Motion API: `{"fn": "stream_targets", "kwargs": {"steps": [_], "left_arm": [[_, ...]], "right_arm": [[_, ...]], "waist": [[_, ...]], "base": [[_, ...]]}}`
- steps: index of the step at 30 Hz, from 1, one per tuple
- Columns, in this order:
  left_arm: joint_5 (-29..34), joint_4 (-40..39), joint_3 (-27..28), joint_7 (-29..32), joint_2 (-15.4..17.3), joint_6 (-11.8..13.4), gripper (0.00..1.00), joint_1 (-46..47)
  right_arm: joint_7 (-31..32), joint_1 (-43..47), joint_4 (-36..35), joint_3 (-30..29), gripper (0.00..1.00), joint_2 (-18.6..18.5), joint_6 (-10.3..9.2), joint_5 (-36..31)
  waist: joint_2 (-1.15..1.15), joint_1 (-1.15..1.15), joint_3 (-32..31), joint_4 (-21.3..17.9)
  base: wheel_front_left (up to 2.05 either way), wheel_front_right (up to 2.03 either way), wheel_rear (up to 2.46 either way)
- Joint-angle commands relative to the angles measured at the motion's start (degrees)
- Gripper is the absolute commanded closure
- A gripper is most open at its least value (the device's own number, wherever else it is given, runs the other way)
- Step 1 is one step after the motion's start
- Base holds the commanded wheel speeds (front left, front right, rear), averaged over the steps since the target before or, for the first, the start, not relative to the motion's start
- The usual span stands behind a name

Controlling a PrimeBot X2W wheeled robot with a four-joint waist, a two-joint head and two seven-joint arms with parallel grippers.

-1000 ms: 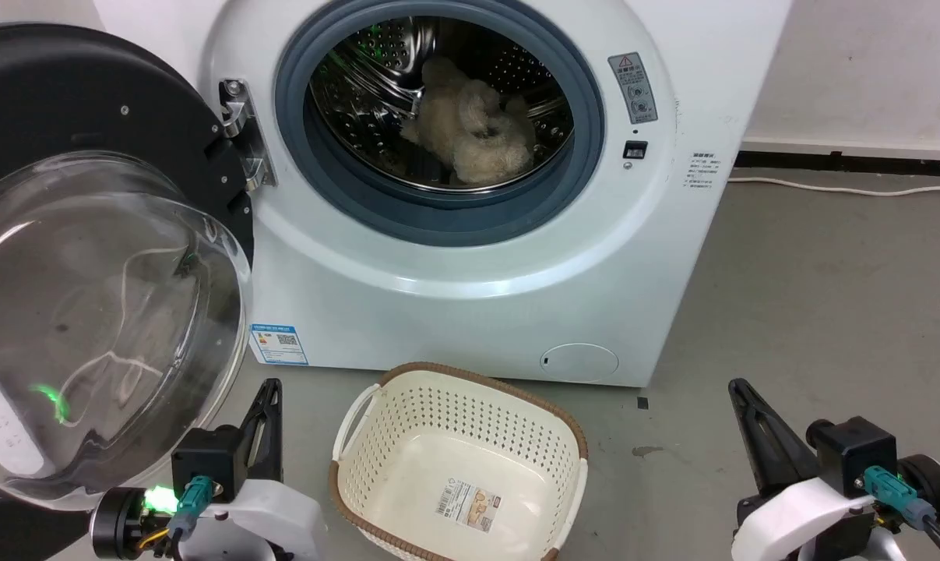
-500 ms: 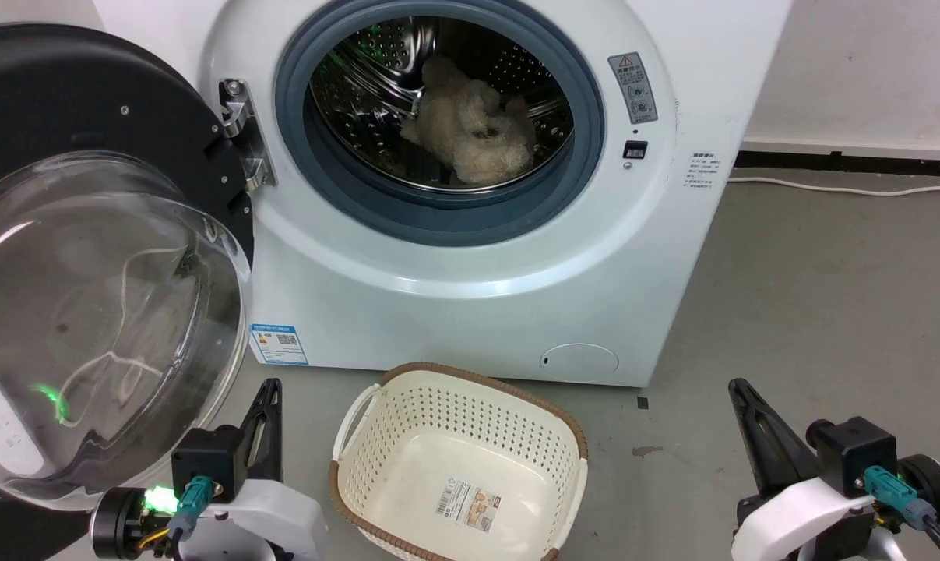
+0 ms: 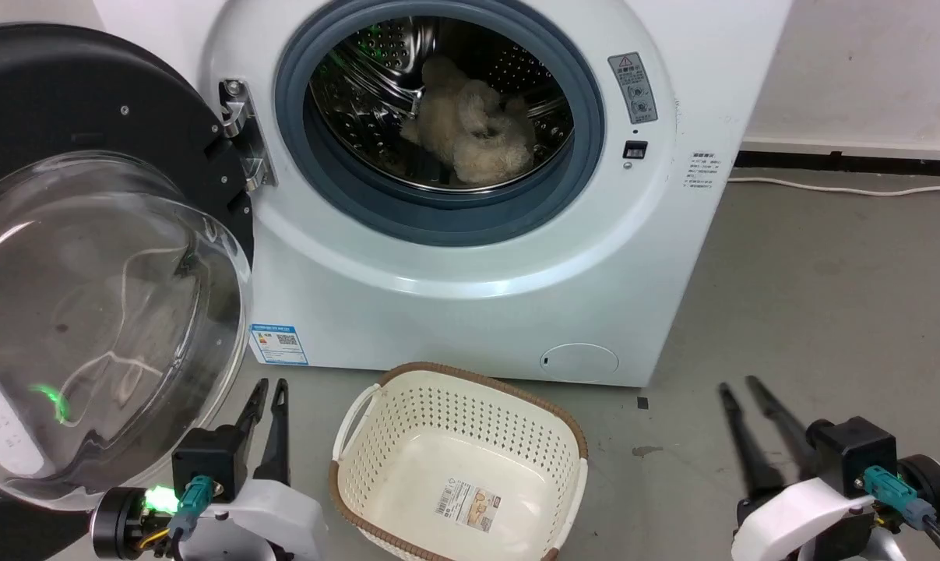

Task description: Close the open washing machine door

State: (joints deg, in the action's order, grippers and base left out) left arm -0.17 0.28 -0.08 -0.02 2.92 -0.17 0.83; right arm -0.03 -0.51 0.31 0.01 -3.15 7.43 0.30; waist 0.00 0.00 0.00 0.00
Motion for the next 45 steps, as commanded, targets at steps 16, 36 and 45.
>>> {"fn": "stream_targets", "kwargs": {"steps": [16,36,45], "left_arm": [[-0.2,0.6,-1.4,-1.7,0.0,0.2,0.00,0.2],[-0.6,-0.1,-3.2,-4.8,0.3,1.4,0.00,-1.6],[-0.6,-1.1,-3.6,-5.9,0.2,2.3,0.00,-2.6]], "right_arm": [[-1.7,0.5,0.5,-1.0,0.00,-0.4,0.01,1.2],[-4.8,-0.1,2.2,2.3,0.00,-1.5,0.02,2.4],[-5.9,-1.4,3.4,5.0,0.00,-2.8,0.02,3.7]], "waist": [[0.00,0.00,-0.1,0.8],[0.00,0.00,0.0,9.7],[0.00,0.00,0.3,12.0]], "base": [[0.00,0.00,0.00],[0.00,0.00,0.00],[-0.01,-0.01,-0.01]]}}
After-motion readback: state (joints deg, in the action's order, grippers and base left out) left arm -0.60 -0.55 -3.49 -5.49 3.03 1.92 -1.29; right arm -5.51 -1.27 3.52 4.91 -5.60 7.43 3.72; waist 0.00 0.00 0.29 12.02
